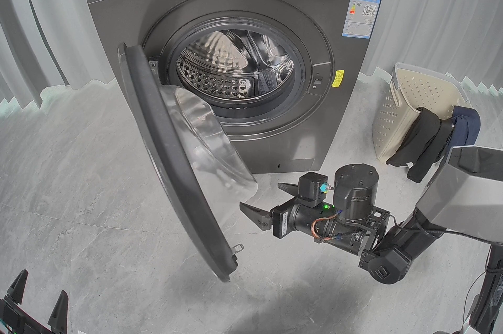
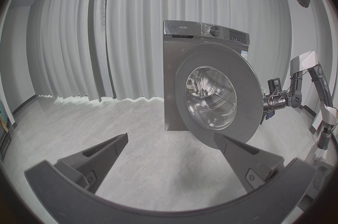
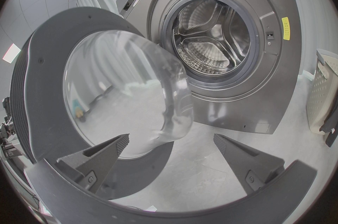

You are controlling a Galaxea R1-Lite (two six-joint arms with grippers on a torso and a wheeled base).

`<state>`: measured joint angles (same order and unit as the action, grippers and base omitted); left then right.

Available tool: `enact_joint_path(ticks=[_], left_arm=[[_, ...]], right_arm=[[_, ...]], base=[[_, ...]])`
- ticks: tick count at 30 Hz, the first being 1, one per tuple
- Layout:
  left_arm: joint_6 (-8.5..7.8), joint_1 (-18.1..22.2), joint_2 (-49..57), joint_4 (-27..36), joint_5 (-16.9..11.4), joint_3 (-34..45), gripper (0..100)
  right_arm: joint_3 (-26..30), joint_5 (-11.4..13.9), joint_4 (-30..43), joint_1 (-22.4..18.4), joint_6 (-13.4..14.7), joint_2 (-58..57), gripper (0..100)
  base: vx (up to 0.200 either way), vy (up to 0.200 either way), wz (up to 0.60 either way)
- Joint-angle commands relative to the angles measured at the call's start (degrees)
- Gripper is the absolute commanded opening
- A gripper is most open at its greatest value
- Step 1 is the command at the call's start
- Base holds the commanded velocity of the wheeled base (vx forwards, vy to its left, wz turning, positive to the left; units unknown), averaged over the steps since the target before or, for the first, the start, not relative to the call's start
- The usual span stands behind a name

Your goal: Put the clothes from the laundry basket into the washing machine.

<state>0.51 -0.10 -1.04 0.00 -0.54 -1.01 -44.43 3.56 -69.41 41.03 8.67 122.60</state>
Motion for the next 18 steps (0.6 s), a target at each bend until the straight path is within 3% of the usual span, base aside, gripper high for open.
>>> enact_joint_path(ticks=[1,8,18], left_arm=[[0.02,0.0,1.0,0.0,0.0,0.9,100],[-0.07,0.0,1.0,0.0,0.0,0.9,100],[0.02,0.0,1.0,0.0,-0.1,0.9,100]], right_arm=[[0.5,0.0,-0.2,-2.1,0.2,-1.2,100],[-0.7,2.2,1.6,-6.7,0.4,-5.8,100],[-8.7,0.0,2.9,-5.5,0.5,4.4,100]], base=[[0.0,0.0,0.0],[0.0,0.0,0.0],[0.0,0.0,0.0]])
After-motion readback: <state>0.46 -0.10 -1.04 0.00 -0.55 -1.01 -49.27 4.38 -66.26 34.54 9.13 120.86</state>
